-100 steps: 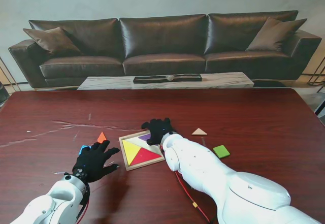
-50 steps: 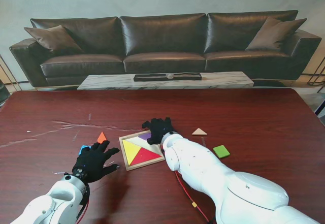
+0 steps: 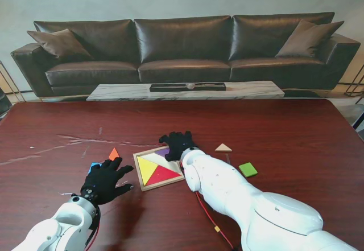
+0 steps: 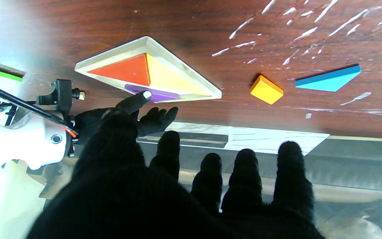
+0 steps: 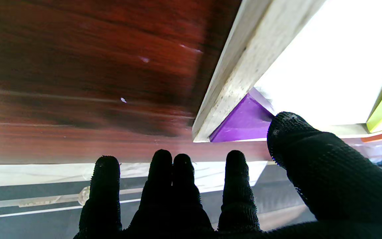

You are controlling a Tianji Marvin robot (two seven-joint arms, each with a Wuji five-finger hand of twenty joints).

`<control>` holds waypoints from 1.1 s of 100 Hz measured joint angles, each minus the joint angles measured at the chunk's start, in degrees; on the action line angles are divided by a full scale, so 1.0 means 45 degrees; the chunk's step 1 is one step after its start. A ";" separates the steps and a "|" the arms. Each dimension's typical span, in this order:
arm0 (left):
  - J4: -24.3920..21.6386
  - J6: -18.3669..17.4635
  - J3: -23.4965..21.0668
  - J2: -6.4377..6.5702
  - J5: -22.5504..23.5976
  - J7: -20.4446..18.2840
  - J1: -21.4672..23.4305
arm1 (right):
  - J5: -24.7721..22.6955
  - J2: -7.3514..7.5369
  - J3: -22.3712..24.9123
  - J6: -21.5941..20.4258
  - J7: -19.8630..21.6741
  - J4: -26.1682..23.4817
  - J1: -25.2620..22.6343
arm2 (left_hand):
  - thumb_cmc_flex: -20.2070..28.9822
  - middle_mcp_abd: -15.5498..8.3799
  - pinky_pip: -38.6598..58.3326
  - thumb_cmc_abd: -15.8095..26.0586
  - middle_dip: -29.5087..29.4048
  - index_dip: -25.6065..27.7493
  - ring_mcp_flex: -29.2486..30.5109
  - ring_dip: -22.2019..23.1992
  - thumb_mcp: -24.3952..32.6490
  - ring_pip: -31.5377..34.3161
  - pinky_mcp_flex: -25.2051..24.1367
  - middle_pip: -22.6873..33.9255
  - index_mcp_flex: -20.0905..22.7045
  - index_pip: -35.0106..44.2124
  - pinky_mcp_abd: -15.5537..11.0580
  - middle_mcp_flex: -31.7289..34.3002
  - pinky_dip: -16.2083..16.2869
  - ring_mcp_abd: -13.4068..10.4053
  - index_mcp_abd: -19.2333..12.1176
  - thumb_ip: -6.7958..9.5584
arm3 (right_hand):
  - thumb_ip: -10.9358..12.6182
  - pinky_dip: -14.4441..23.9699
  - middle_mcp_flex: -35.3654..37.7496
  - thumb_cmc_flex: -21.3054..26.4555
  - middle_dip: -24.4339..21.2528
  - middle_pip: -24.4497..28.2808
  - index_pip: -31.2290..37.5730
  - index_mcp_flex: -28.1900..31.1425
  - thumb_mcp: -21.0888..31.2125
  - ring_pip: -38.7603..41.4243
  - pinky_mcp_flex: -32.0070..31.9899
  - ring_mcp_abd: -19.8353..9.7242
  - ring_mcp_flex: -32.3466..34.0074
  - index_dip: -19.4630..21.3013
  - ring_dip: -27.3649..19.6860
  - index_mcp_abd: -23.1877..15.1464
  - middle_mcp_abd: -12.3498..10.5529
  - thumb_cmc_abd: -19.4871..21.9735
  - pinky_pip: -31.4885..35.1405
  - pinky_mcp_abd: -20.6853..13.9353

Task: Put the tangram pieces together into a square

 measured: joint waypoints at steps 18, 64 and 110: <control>0.0000 0.0000 -0.0001 0.0000 0.0000 0.0008 0.0002 | 0.0000 0.0000 0.0027 0.0019 -0.0012 0.0001 0.0008 | 0.0000 0.0000 0.0000 0.0000 0.0000 0.0000 0.0000 0.0000 -0.0001 0.0000 0.0000 0.0000 0.0000 0.0000 0.0000 0.0000 0.0000 -0.0001 0.0000 0.0000 | 0.0000 0.0000 0.0000 0.0006 0.0035 0.0026 0.0009 0.0000 0.0000 0.0002 0.0000 0.0000 0.0000 0.0000 0.0000 -0.0101 0.0000 0.0001 0.0096 0.0000; 0.0227 0.0024 0.0166 0.0009 -0.0166 -0.0104 -0.0198 | -0.1403 0.2582 0.1358 0.1022 0.0308 -0.5412 -0.0716 | 0.0000 0.0000 0.0000 0.0000 0.0000 0.0000 0.0000 0.0000 -0.0001 0.0000 -0.0001 0.0000 0.0000 0.0000 -0.0003 0.0000 -0.0001 -0.0001 0.0000 0.0000 | 0.0021 0.0000 0.0003 -0.0778 0.0057 -0.0275 0.0084 0.0000 -0.0970 -0.0298 -0.0017 0.0164 0.0000 0.0000 -0.0002 -0.0141 -0.0047 0.0954 0.0024 0.0058; 0.0568 0.0283 0.0449 -0.0010 -0.0229 0.0539 -0.0480 | -0.3950 0.6346 0.5897 0.0709 0.3355 -1.2566 -0.4305 | 0.0159 0.0000 -0.0001 0.0000 0.0007 0.0000 0.0000 0.0003 -0.0022 0.0000 -0.0004 0.0000 0.0000 0.0000 -0.0005 0.0000 -0.0001 -0.0005 0.0000 0.0000 | 0.0275 -0.1379 0.0010 -0.1005 -0.0523 -0.1721 -0.0947 0.0000 -0.3732 -0.2628 -0.0021 0.0143 0.0000 0.0000 -0.0840 -0.0128 -0.0629 0.2764 -0.2495 -0.0475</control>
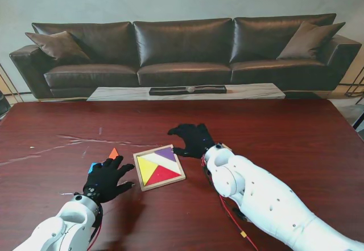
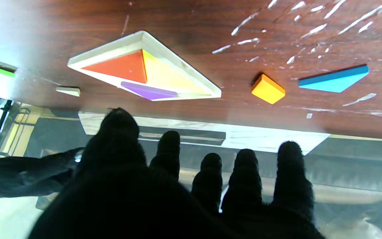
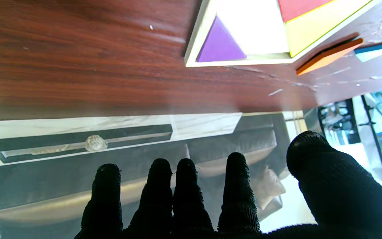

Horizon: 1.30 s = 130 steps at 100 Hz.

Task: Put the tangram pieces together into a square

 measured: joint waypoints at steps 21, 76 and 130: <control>0.0156 0.0363 0.0114 -0.0111 0.0005 0.0882 -0.0095 | -0.0769 0.0705 0.2266 -0.0581 0.1564 -0.2366 -0.2053 | 0.0000 0.0000 0.0000 0.0000 0.0023 0.0000 0.0000 0.0002 0.0000 0.0000 0.0000 0.0000 0.0000 0.0000 -0.0002 0.0000 0.0000 -0.0001 0.0000 0.0000 | 0.0240 -0.0975 0.0002 0.0000 -0.0288 -0.0705 -0.0579 0.0000 -0.1752 -0.0995 0.0013 -0.0281 -0.0018 -0.0004 -0.0609 0.0132 -0.0098 0.1020 -0.1425 -0.0803; 0.0251 0.3154 0.1024 -0.0112 0.1054 -0.0406 -0.1358 | -0.2607 0.1249 0.6408 -0.1300 0.2020 -0.6374 -0.7048 | 0.0137 0.1229 0.0396 -0.0734 0.0083 0.0000 0.0393 0.0031 -0.0095 0.0285 0.0259 0.0065 -0.0374 -0.0197 -0.0002 0.0173 0.0000 0.0919 0.0789 0.0046 | 0.0385 -0.1517 0.0002 0.0146 -0.0457 -0.1121 -0.0741 0.0000 -0.3216 -0.1750 0.0148 -0.0303 -0.0131 -0.0046 -0.1051 0.0282 -0.0095 0.1528 -0.2215 -0.1101; 0.2213 0.6643 0.3378 0.0110 0.0791 -0.2651 -0.4785 | -0.2449 0.1213 0.7530 -0.1003 0.0623 -0.7029 -0.8927 | 0.0096 0.2243 0.2944 -0.0992 -0.0060 -0.0076 0.1860 0.0457 -0.0095 0.1392 0.1180 -0.0489 -0.1074 -0.1280 0.0419 0.2406 0.0458 0.1612 0.2420 0.0050 | 0.0404 -0.1517 0.0002 0.0282 -0.0407 -0.0955 -0.0231 0.0000 -0.3233 -0.1898 0.0149 -0.0280 -0.0131 -0.0027 -0.1052 0.0281 0.0137 0.1638 -0.2215 -0.0784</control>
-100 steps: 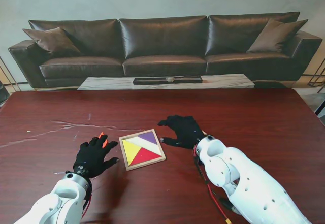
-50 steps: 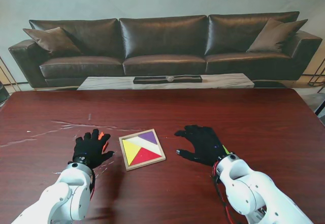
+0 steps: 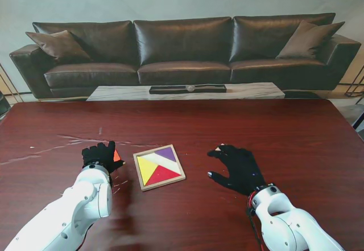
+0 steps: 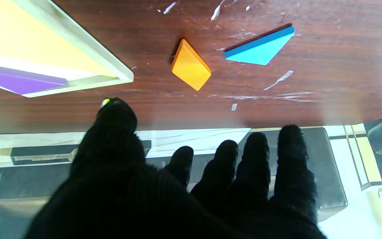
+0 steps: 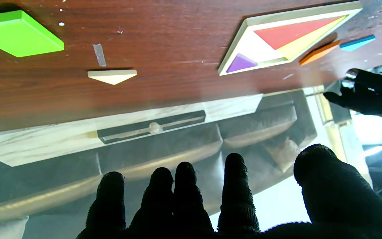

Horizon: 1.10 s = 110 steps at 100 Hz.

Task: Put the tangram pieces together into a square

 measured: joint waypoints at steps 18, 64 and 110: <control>0.0901 0.0470 0.0696 -0.0002 -0.0682 0.0173 -0.0933 | 0.0097 -0.0014 -0.0031 0.0051 0.0029 0.0106 -0.0023 | -0.0299 0.0000 0.1034 0.0015 0.0401 0.0167 0.0537 0.0339 -0.0028 0.0599 0.0538 0.0521 0.0461 0.0045 0.0036 0.0635 0.0202 0.0000 0.0166 0.0000 | 0.0000 0.0000 0.0000 0.0083 0.0005 0.0026 0.0112 0.0000 -0.0052 -0.0010 0.0000 0.0000 0.0001 0.0003 -0.0001 -0.0109 0.0001 0.0019 0.0000 0.0004; 0.3639 0.1993 0.2800 -0.0246 -0.2912 0.1796 -0.3011 | 0.0495 -0.0023 -0.0378 0.0370 0.0089 0.0779 0.0304 | -0.1182 -0.0374 0.3683 0.0342 0.0963 0.0365 0.1846 0.1791 -0.0224 0.2752 0.1818 0.3026 0.0961 0.0238 0.0113 0.1330 0.1256 -0.0054 0.0361 0.0000 | 0.0002 -0.0001 0.0000 0.0305 0.0015 0.0141 0.0115 0.0000 -0.0133 -0.0109 -0.0016 0.0001 0.0001 0.0003 -0.0001 -0.0279 0.0007 0.0132 -0.0044 0.0009; 0.5077 0.2450 0.4627 -0.0424 -0.3483 0.1512 -0.4445 | 0.0809 -0.0039 -0.0437 0.0553 0.0210 0.1104 0.0461 | -0.1868 -0.1656 0.4353 0.0472 0.1460 0.0615 0.1989 0.2293 -0.0256 0.3203 0.1499 0.3643 0.1081 0.0318 -0.0020 0.2115 0.1857 -0.0377 0.0196 0.0000 | 0.0002 -0.0001 0.0000 0.0311 0.0115 0.0324 -0.0038 0.0000 -0.0229 -0.0114 -0.0016 0.0001 0.0001 0.0003 -0.0001 -0.0425 0.0007 0.0140 -0.0290 0.0010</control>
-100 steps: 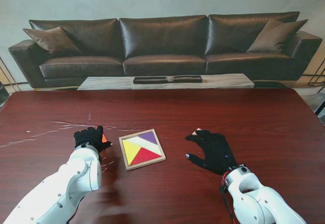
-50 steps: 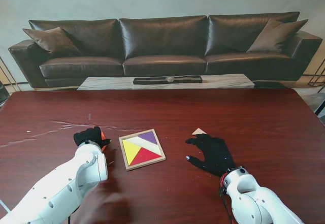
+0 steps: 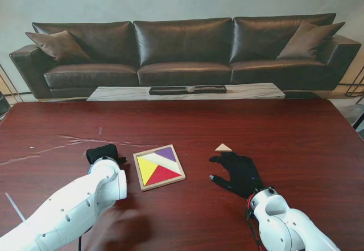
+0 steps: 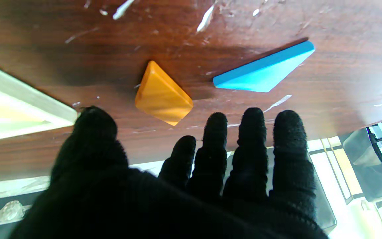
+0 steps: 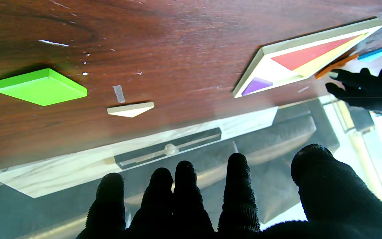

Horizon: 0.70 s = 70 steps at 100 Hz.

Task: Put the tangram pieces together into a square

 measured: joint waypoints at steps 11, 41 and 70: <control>0.0135 0.0005 0.0325 0.0037 -0.0012 -0.0161 -0.0169 | 0.0037 -0.0003 0.0030 0.0002 0.0053 0.0002 -0.0012 | 0.0009 -0.0019 -0.0229 0.0000 0.0000 0.0023 0.0000 -0.0160 -0.0001 -0.0211 -0.0122 0.0000 0.0000 0.0023 0.0000 0.0000 0.0001 0.0000 -0.0024 0.0000 | 0.0004 0.0000 0.0000 0.0242 0.0000 0.0002 -0.0006 0.0000 -0.0013 -0.0004 0.0000 0.0000 0.0000 0.0000 0.0000 -0.0008 0.0000 0.0009 -0.0045 0.0000; 0.0535 0.0078 0.1053 0.0108 -0.0118 -0.0404 -0.0559 | 0.0065 -0.0001 0.0088 0.0026 0.0311 -0.0022 -0.0052 | -0.0266 -0.0020 -0.0401 0.0187 0.0000 0.0031 0.0000 -0.0182 -0.0006 -0.0233 -0.0151 -0.0029 0.0000 0.0024 -0.0008 0.0000 0.0001 -0.0080 -0.0077 0.0000 | 0.0004 0.0000 0.0000 0.0359 0.0004 0.0162 -0.0024 0.0000 -0.0027 -0.0017 -0.0001 0.0000 0.0000 0.0000 0.0000 -0.0158 0.0000 0.0012 -0.0077 0.0001; 0.1017 -0.0176 0.1193 0.0014 -0.0375 -0.0136 -0.0804 | 0.0117 0.0000 0.0089 0.0123 0.0409 -0.0027 -0.0064 | -0.0288 0.0330 -0.0401 0.0315 0.0121 0.0068 0.0001 -0.0182 -0.0024 -0.0235 -0.0078 -0.0130 0.0151 0.0319 -0.0084 0.0303 0.0001 -0.0479 -0.0162 0.0000 | 0.0093 -0.0001 0.0000 0.0361 0.0090 0.0178 -0.0161 0.0000 -0.0027 -0.0033 -0.0001 0.0000 0.0000 0.0000 0.0000 -0.0169 0.0000 0.0013 -0.0204 0.0001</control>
